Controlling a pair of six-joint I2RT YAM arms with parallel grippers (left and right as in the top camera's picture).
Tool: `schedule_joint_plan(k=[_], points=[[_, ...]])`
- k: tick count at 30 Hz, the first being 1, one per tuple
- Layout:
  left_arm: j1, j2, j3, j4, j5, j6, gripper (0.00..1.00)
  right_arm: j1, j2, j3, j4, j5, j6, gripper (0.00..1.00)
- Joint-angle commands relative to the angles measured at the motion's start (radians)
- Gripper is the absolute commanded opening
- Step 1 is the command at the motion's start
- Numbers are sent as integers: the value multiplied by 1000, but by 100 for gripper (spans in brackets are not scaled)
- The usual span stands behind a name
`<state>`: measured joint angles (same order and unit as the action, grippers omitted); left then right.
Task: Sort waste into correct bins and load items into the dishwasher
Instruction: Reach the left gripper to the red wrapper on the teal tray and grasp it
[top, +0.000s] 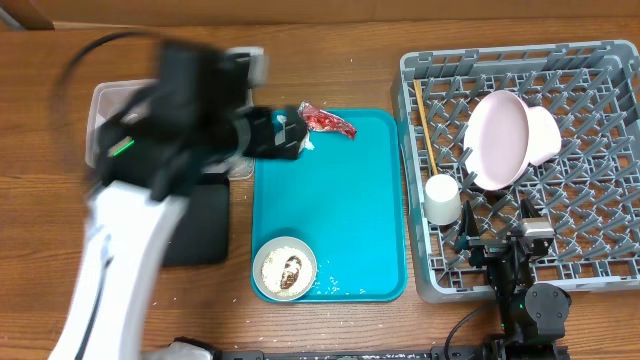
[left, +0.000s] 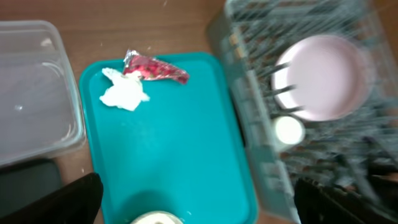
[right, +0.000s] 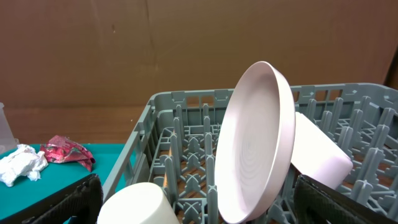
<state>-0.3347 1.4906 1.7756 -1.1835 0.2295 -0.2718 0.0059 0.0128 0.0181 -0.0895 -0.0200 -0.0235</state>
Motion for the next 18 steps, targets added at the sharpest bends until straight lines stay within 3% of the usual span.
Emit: schedule_joint_plan(k=[1,9,18], points=[[-80,167,6,63,-196,-29,100,-7,-8,-10,6,-1,-3,100],[-85,480,6,361,-234,-256,98,-7,-8,-10,6,-1,-3,100],[-91,753,6,623,-98,-417,90,-7,-8,-10,6,-1,-3,100]])
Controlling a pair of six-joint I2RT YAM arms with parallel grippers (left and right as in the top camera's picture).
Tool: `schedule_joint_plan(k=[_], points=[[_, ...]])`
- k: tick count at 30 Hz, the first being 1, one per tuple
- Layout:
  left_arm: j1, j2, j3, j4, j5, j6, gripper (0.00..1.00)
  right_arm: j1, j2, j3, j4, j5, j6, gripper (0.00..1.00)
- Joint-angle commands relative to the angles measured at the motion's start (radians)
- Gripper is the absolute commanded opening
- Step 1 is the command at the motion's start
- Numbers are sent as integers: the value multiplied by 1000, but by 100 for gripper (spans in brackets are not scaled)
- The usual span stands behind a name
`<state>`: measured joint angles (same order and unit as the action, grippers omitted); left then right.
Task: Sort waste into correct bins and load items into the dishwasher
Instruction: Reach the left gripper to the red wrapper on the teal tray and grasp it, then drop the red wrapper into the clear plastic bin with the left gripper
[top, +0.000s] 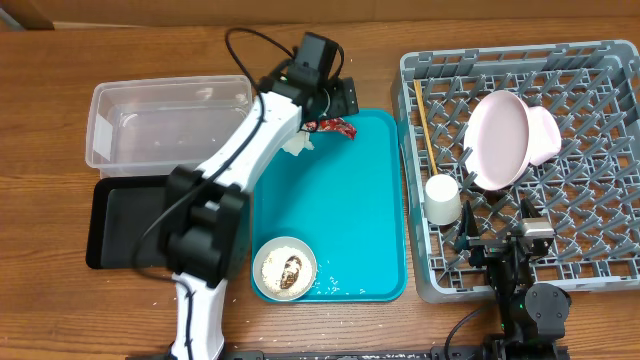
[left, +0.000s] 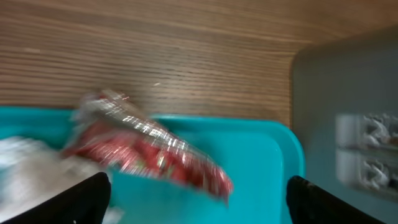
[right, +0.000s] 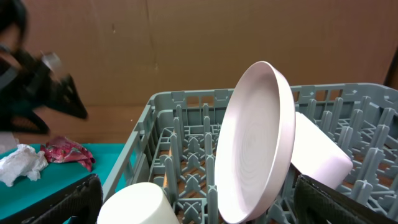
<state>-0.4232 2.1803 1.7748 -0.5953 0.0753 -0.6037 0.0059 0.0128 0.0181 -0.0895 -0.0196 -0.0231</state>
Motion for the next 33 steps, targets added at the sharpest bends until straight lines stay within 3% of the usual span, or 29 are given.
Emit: schedule_joint_plan(k=[1,5,7,8,11,12,13,21,26,30,31,33], points=[[-5,89,7,56,56,-85,89,-7,-8,-10,7,-1,-4,100],[-10,151,7,84,56,-97,81,-7,-8,-10,6,-1,-4,100],[-10,155,7,78,55,-97,68,-7,-8,-10,6,-1,-4,100],[-10,155,7,77,52,-97,59,-7,-8,-10,7,-1,-4,100],[-9,145,10,76,81,-100,16,-7,-8,-10,7,-1,-4,100],[-6,137,11,76,104,-100,7,-7,-8,-10,6,-1,-4,100],[-5,128,10,72,119,-100,4,-7,-8,-10,6,-1,-4,100],[17,-94,11,-105,89,-103,4,-7,-8,-10,6,-1,-4,100],[80,-293,10,-275,-56,-92,4,-7,-8,-10,6,-1,-4,100],[212,-368,10,-446,-161,-141,4,-7,-8,-10,7,-1,-4,100],[240,-361,6,-480,-159,-154,7,-7,-8,-10,6,-1,-4,100],[278,-343,-6,-532,-153,-163,33,-7,-8,-10,6,-1,-4,100]])
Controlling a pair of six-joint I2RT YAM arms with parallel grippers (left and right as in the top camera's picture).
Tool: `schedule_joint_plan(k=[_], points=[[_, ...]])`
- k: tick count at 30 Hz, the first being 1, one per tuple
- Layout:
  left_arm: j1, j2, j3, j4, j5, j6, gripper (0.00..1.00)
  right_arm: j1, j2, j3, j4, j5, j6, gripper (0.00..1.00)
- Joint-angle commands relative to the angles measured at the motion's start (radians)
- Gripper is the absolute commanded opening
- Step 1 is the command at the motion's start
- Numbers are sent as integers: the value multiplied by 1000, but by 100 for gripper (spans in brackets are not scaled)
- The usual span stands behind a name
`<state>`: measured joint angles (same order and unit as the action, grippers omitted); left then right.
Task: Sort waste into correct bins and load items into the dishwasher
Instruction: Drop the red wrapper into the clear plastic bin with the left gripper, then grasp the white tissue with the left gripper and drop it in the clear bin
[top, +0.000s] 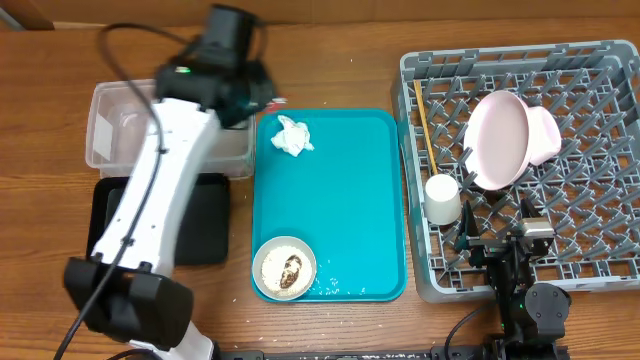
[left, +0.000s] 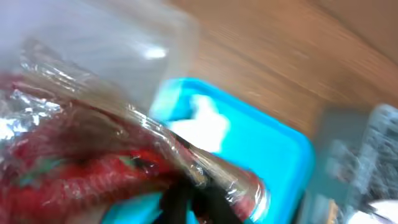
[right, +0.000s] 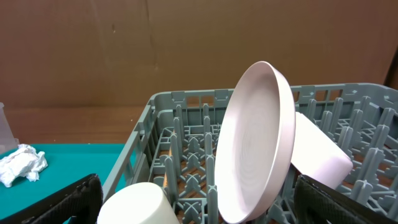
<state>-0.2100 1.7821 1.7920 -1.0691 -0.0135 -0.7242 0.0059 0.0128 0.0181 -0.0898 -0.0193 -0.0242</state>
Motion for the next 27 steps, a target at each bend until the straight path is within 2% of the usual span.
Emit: schedule_joint_plan(k=[1,2,5,10,11,14,17,20,21,27], points=[[82,66,-35,-68,-64,-42,51,-7,-8,-10,7,-2,-3,100],[93,76,-43,-58,-65,-39,58,-7,-8,-10,7,-2,-3,100],[116,96,-48,-9,-63,31,65,-7,-8,-10,7,-2,-3,100],[101,80,-36,13,44,177,65,-7,-8,-10,7,-2,-3,100],[64,80,-36,22,80,250,64,-7,-8,-10,7,-2,-3,100],[-26,89,-42,18,43,334,65,-7,-8,-10,7,-2,-3,100],[-136,111,-68,32,-84,343,67,-7,-8,-10,7,-2,-3,100],[-245,180,-103,97,-283,343,78,-7,-8,-10,7,-2,-3,100],[-257,204,-104,108,-313,342,78,-7,-8,-10,7,-2,-3,100],[-248,343,-103,136,-348,244,78,-7,-8,-10,7,-2,-3,100]])
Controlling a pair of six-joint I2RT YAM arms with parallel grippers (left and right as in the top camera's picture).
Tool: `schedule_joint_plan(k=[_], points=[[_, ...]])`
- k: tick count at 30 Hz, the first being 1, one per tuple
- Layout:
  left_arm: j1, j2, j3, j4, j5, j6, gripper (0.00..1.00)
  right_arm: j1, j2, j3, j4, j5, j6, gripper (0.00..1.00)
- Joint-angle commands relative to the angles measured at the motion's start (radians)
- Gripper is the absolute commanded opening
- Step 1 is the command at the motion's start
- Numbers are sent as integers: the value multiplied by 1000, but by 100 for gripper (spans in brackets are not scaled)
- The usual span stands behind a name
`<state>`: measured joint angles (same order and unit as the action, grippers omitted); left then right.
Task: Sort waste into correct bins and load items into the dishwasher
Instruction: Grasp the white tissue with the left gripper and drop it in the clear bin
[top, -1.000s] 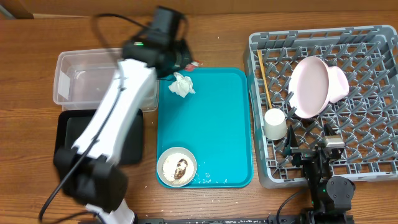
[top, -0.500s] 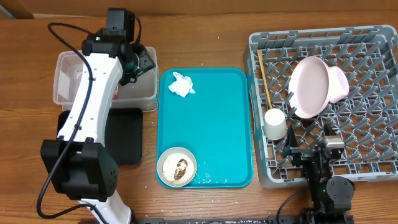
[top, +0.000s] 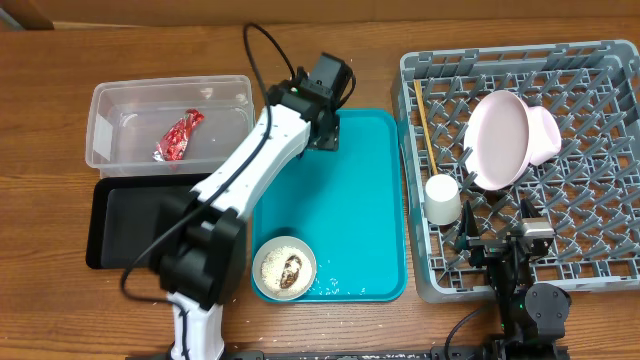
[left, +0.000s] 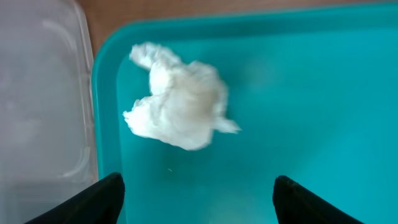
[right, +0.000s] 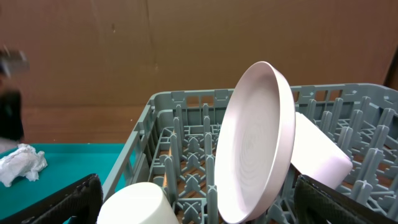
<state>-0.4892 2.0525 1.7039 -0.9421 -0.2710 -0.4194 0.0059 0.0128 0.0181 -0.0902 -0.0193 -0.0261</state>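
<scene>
A crumpled white tissue (left: 177, 107) lies in the far left corner of the teal tray (top: 345, 215). My left gripper (left: 199, 208) hangs open just above it and hides it in the overhead view, where the left gripper (top: 322, 128) sits over that corner. A red foil wrapper (top: 177, 136) rests inside the clear bin (top: 120, 100). A dirty bowl (top: 285, 268) stands at the tray's near edge. My right gripper (right: 199, 208) is open and empty at the rack's near side.
A black bin (top: 125, 235) lies in front of the clear one. The grey dish rack (top: 610, 60) on the right holds a pink plate (top: 495, 140), a pink bowl (top: 543, 135), a white cup (top: 442, 200) and a chopstick (top: 425, 120).
The red wrapper left my left gripper and now lies in the clear bin. The left gripper moved from the bin back to the tray and is open above the tissue.
First the wrapper and tissue lay together on the tray with my left gripper open above. Then the gripper was down at the wrapper. Then it held the wrapper at the clear bin. Now the wrapper is in that bin; the right arm stayed still.
</scene>
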Motion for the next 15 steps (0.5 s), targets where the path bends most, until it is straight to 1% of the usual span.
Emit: schedule_joint_plan(k=[1,4,5,6,7,9,10,11,12,15], points=[[38,93,-15,22,-76,-66,78,-7,-8,-10,8,-2,-1,100],[48,132,-15,67,13,-32,75,-7,-8,-10,7,-2,-1,100],[51,137,-15,79,35,-26,73,-7,-8,-10,7,-2,-1,100],[51,139,-15,85,47,-26,68,-7,-8,-10,8,-2,-1,100],[51,139,-15,92,59,-26,62,-7,-8,-10,7,-2,-1,100],[50,139,-6,92,73,-26,45,-7,-8,-10,7,-2,-1,100],[50,139,0,90,85,-26,34,-7,-8,-10,8,-2,-1,100],[50,138,14,76,90,-26,10,-7,-8,-10,7,-2,-1,100],[50,137,27,56,93,-29,4,-7,-8,-10,7,-2,-1,100],[60,116,88,-24,141,-34,4,-7,-8,-10,7,-2,-1,100]])
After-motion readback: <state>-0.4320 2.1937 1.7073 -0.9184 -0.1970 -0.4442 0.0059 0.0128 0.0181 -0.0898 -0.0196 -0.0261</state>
